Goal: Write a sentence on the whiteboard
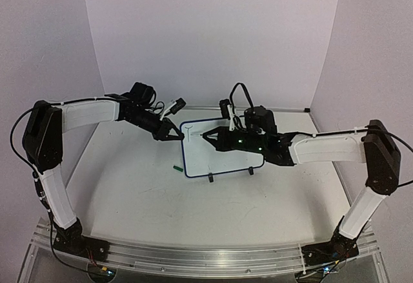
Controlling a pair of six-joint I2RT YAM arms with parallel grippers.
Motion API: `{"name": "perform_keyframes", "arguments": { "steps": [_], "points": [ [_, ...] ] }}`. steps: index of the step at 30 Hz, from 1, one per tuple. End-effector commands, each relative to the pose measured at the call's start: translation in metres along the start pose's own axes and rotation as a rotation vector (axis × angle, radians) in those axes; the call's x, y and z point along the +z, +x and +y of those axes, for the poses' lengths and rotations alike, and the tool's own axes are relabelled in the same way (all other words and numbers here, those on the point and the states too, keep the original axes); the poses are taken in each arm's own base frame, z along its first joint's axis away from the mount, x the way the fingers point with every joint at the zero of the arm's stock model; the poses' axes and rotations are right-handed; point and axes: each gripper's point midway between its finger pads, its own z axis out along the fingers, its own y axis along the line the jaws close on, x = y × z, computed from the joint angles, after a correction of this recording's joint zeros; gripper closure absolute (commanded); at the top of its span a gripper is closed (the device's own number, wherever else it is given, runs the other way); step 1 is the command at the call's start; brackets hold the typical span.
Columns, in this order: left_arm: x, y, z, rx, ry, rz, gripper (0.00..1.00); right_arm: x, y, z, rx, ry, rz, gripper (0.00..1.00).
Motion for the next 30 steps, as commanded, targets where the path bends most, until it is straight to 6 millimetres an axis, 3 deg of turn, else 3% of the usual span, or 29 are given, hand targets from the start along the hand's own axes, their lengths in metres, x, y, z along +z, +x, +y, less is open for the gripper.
{"name": "perform_keyframes", "arguments": {
  "steps": [1, 20, 30],
  "points": [
    [-0.006, -0.009, -0.003, 0.052, -0.04, 0.0, 1.0, -0.003, -0.013, -0.009, 0.005, 0.029, -0.046, 1.0],
    [-0.006, -0.009, -0.003, 0.055, -0.04, 0.0, 1.0, 0.009, -0.021, -0.015, -0.004, 0.036, -0.068, 1.0],
    [-0.005, -0.008, -0.003, 0.053, -0.039, 0.003, 1.0, 0.02, -0.006, -0.018, -0.004, 0.014, -0.018, 1.0]
  ]
}}
